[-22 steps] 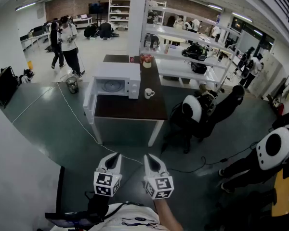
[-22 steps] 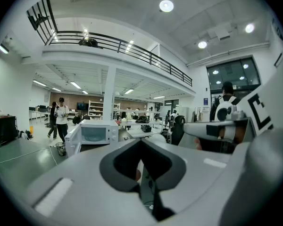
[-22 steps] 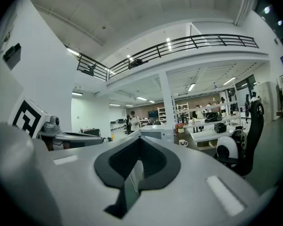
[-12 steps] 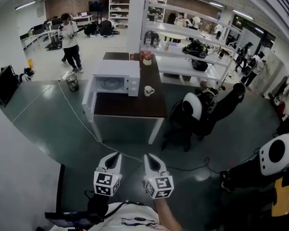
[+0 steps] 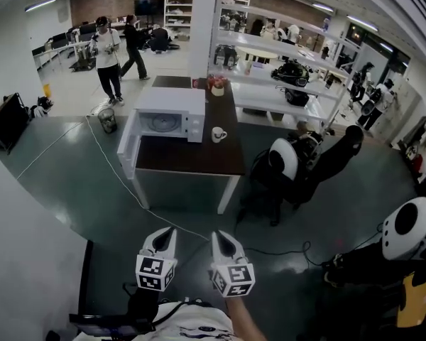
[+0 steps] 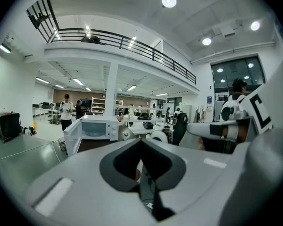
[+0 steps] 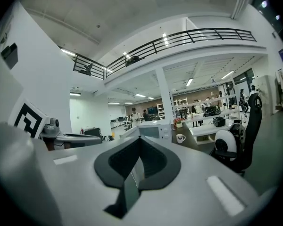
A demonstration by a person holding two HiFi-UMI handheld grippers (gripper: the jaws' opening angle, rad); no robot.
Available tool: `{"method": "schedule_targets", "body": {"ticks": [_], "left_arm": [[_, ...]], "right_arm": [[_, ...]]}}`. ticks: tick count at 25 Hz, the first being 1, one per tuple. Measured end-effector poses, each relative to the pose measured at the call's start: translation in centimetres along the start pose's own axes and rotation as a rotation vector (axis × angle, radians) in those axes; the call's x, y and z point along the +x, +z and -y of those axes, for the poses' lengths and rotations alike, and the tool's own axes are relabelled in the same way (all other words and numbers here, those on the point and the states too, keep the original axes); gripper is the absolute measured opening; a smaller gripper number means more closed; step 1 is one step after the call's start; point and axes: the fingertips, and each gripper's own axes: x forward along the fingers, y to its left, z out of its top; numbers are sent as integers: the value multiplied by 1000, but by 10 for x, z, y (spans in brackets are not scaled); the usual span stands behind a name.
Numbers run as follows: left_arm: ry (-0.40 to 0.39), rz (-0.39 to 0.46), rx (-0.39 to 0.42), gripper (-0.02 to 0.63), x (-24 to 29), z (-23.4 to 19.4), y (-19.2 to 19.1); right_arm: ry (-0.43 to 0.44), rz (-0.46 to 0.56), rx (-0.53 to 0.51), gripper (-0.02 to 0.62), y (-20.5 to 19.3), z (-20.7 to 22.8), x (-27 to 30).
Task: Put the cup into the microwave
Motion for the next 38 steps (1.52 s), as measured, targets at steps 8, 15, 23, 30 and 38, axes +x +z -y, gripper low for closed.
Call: {"method": "schedule_targets", "body": {"ticks": [8,15,23,30,38], "left_arm": [[43,-35,-21,-2,-1,11,-15],[65,-72,-29,-2,0,1,-25],[12,-35,-8,-2,37,-26,-1],[-41,-50,-5,-2,55,-57,3],[-74,-124,-27,-1,64,-96,-13]], "right_arm": [[79,-22,10,2,-10,-4,-6],[102,-55,39,2,-19,-7,7],[75,-36,11,2,-1,-11,43],[51,-39,-2,2,6,-22,83],[18,-78,-9,2,-1,-39,121]]}}
